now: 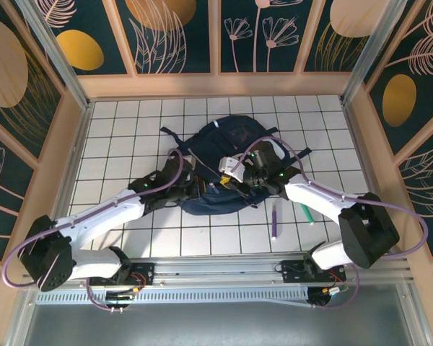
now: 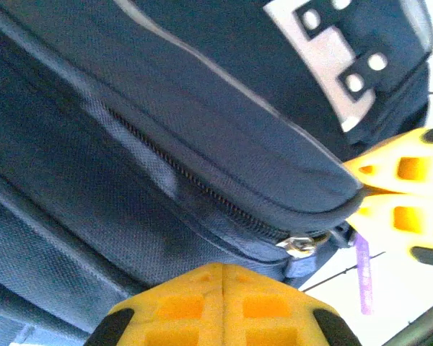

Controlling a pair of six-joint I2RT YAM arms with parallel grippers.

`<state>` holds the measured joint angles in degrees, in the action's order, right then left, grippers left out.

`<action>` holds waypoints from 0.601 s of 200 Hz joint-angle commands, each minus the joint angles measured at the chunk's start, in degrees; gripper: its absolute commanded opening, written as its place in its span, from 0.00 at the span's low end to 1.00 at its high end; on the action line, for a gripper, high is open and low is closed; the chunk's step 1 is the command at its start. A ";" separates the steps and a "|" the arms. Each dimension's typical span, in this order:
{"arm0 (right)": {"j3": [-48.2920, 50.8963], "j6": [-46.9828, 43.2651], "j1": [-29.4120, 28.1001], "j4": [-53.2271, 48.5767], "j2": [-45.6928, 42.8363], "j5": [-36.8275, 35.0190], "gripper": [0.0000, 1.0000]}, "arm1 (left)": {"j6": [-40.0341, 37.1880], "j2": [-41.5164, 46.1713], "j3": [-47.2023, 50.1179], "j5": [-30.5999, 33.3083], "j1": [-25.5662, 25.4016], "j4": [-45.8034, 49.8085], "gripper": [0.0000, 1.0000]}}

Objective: Pack the student bag

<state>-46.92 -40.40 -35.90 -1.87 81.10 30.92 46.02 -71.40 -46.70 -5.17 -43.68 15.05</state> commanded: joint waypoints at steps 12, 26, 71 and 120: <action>-5.08 7.18 -0.34 2.95 0.25 2.23 0.00 | 0.49 1.69 3.89 -21.13 1.42 -12.37 0.44; -7.07 13.18 -0.74 4.60 2.14 3.06 0.00 | 4.92 -0.79 4.03 -23.22 1.44 -13.23 0.52; -5.74 22.96 -1.62 12.61 3.90 7.15 0.00 | 8.90 -2.12 1.86 -11.50 1.33 -3.66 0.57; -5.72 17.84 -3.89 9.76 3.26 8.03 0.00 | 8.22 -4.16 -3.45 6.09 1.34 8.83 0.58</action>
<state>-51.53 -21.54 -38.17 4.12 85.69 34.04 53.49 -74.04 -46.15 -10.50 -42.44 14.83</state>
